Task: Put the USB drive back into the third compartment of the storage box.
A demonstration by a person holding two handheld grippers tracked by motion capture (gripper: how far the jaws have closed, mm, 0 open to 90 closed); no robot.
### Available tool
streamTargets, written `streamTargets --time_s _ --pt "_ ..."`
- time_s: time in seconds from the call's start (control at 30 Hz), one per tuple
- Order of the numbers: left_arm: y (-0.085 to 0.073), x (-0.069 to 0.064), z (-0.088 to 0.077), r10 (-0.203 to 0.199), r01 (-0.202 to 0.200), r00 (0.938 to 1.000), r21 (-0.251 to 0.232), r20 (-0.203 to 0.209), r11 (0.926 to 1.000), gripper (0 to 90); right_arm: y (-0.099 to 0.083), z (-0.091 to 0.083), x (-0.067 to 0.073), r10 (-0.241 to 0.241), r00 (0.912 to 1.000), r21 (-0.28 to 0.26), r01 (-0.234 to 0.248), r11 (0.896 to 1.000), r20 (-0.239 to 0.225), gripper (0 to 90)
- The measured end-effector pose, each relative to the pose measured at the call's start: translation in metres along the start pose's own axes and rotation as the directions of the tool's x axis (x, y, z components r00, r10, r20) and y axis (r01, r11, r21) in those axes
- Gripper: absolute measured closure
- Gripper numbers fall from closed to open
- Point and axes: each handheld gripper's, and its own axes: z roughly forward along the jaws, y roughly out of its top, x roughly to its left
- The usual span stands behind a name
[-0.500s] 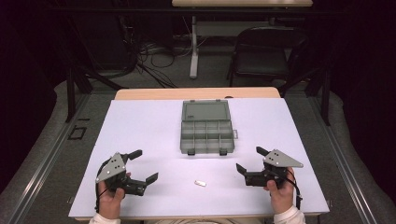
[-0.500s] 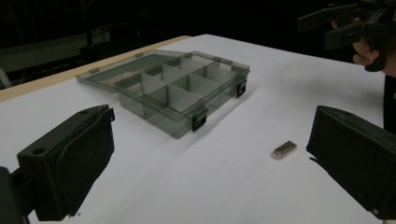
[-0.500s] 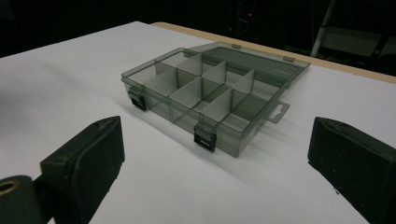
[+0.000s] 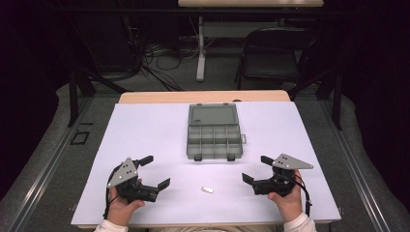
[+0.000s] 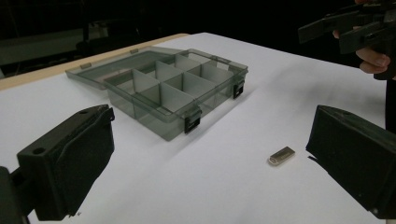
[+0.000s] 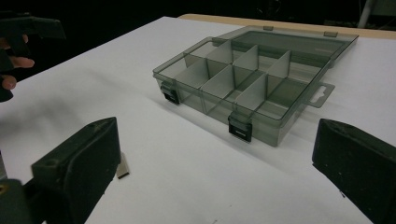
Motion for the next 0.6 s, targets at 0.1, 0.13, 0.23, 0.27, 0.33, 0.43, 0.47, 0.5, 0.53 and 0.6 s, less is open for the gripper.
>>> streamTargets --time_s 0.1,0.13,0.23,0.27,0.33,0.43,0.47,0.5,0.53,0.6 --pt "0.000 -0.001 -0.001 0.010 -0.010 0.9999 0.004 -0.004 0.9999 0.5 0.001 0.005 0.004 -0.003 1.0000 0.021 0.003 1.000 0.000 2.0" --pt "0.001 -0.002 -0.001 0.005 -0.005 1.0000 0.000 -0.007 1.0000 0.5 0.000 0.007 0.006 -0.008 1.0000 0.039 0.008 0.999 0.003 2.1" --pt "0.000 -0.002 -0.001 0.003 -0.003 0.9999 -0.002 -0.010 1.0000 0.5 -0.001 0.012 0.012 -0.034 0.9994 0.077 0.034 0.996 0.003 4.9" --pt "0.000 -0.002 0.000 0.004 -0.004 0.9999 0.001 -0.013 1.0000 0.6 -0.001 0.013 0.013 -0.047 0.9989 0.078 0.046 0.996 0.007 6.5" --pt "0.000 -0.001 -0.001 -0.005 0.005 1.0000 0.008 -0.002 1.0000 0.5 -0.001 0.016 0.016 -0.065 0.9979 0.087 0.065 0.994 -0.001 9.9" --pt "0.000 -0.002 -0.003 -0.009 0.009 1.0000 0.012 -0.002 0.9999 0.6 0.000 0.018 0.021 -0.091 0.9957 0.101 0.092 0.991 -0.017 14.2" --pt "0.000 -0.002 -0.004 -0.011 0.011 0.9999 0.018 -0.001 0.9998 0.6 0.000 0.019 0.022 -0.095 0.9952 0.103 0.097 0.990 -0.023 14.5" --pt "-0.001 -0.003 -0.005 -0.016 0.016 0.9999 0.016 -0.005 0.9998 0.6 0.001 0.020 0.024 -0.103 0.9943 0.103 0.105 0.989 -0.028 14.9" --pt "-0.001 -0.003 -0.006 -0.016 0.016 0.9999 0.018 -0.006 0.9997 0.6 0.002 0.021 0.025 -0.114 0.9931 0.103 0.116 0.988 -0.030 15.5" --pt "-0.001 -0.004 -0.007 -0.021 0.021 0.9998 0.017 -0.002 0.9996 0.6 0.004 0.023 0.029 -0.133 0.9905 0.107 0.136 0.985 -0.034 17.3"
